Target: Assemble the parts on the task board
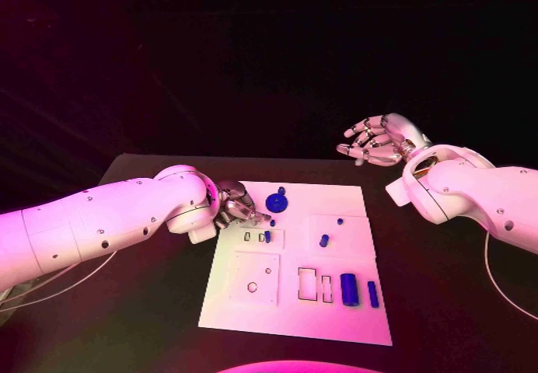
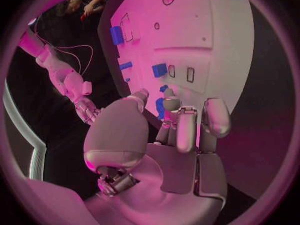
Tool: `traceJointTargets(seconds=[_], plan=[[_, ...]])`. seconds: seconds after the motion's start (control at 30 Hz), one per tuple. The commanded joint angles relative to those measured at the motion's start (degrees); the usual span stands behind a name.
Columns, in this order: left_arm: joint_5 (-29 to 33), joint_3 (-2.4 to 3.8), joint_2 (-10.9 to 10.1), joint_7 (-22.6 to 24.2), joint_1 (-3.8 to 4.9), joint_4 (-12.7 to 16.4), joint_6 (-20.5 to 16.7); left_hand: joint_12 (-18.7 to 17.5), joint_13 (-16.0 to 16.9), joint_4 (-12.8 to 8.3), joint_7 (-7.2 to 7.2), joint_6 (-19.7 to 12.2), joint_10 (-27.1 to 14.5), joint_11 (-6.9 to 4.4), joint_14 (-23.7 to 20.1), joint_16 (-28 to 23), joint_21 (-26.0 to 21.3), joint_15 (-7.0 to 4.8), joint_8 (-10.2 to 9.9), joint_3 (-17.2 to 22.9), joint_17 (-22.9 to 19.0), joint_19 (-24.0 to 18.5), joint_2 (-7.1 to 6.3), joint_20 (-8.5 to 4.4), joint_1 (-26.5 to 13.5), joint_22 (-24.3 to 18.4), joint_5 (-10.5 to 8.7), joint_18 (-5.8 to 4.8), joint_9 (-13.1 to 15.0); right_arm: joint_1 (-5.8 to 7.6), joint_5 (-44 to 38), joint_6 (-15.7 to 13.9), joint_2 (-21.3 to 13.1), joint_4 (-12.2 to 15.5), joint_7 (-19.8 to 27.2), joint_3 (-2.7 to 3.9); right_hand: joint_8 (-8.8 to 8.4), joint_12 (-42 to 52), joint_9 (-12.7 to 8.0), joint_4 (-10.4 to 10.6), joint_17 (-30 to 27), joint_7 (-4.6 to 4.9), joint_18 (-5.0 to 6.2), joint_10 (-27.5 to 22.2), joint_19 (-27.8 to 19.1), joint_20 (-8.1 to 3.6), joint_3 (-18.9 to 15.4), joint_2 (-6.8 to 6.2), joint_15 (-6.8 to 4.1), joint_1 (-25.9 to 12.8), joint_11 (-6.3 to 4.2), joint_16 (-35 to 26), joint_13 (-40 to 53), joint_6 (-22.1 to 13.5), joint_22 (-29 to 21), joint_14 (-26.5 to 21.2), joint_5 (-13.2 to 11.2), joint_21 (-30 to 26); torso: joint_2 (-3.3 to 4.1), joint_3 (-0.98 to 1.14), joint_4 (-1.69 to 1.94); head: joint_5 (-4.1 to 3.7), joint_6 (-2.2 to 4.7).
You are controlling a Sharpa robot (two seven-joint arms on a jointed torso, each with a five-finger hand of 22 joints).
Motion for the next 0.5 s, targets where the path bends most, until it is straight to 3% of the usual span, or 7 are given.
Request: traceJointTargets(seconds=[0.03, 0.23, 0.5], plan=[[-0.6, -0.05, 0.5, -0.4, 0.07, -0.2, 2.0, 0.4, 0.1, 0.0, -0.21, 0.0, 0.5, 0.09, 3.1, 0.2, 0.4, -0.32, 0.2, -0.3, 5.0, 0.3, 0.19, -0.01, -0.5, 0.1, 0.01, -0.56, 0.0, -0.02, 0.4, 0.4, 0.2, -0.4, 1.3, -0.06, 0.47, -0.5, -0.1, 0.1, -0.1, 1.31, 0.54, 0.2, 0.0, 0.25, 0.4, 0.05, 0.6, 0.6, 0.34, -1.2, -0.9, -0.6, -0.9, -0.3, 0.3, -0.8, -0.21, -0.06, 0.01, 0.05, -0.13], [-1.2, -0.27, 1.3, -0.6, 0.07, -0.8, 3.4, 0.5, 0.2, 0.0, -0.23, 0.0, 0.5, 0.07, 3.2, 0.4, 0.5, -0.33, 0.2, -0.3, 5.3, 0.5, 0.31, -0.03, -0.5, 0.4, 0.01, -0.63, 0.1, -0.12, -0.3, 0.2, 0.6, -0.9, 1.7, -0.18, 0.78, -1.2, -0.4, 0.0, -0.1, 1.46, 0.55, 0.1, -0.1, 0.51, 1.0, 0.04, 0.81, 1.5, 0.51, -3.2, -2.5, -0.7, -2.3, -0.7, 0.5, -2.0, -0.13, 0.02, 0.01, -0.06, -0.21], [-1.8, -0.5, 2.1, -0.8, 0.06, -1.3, 4.3, 0.4, 0.0, -0.1, -0.26, 0.0, 0.4, 0.03, 3.3, 0.6, 0.6, -0.36, 0.2, -0.3, 5.6, 0.7, 0.35, -0.07, -0.3, 0.6, 0.01, -0.67, 0.2, -0.21, -0.7, 0.1, 0.8, -1.0, 2.0, -0.27, 0.88, -1.4, -0.4, 0.0, -0.1, 1.51, 0.56, 0.1, -0.1, 0.59, 1.2, 0.01, 0.88, 1.8, 0.56, -3.8, -3.0, -0.8, -2.8, -0.7, 0.7, -2.3, -0.06, -0.01, -0.01, -0.37, -0.4]])
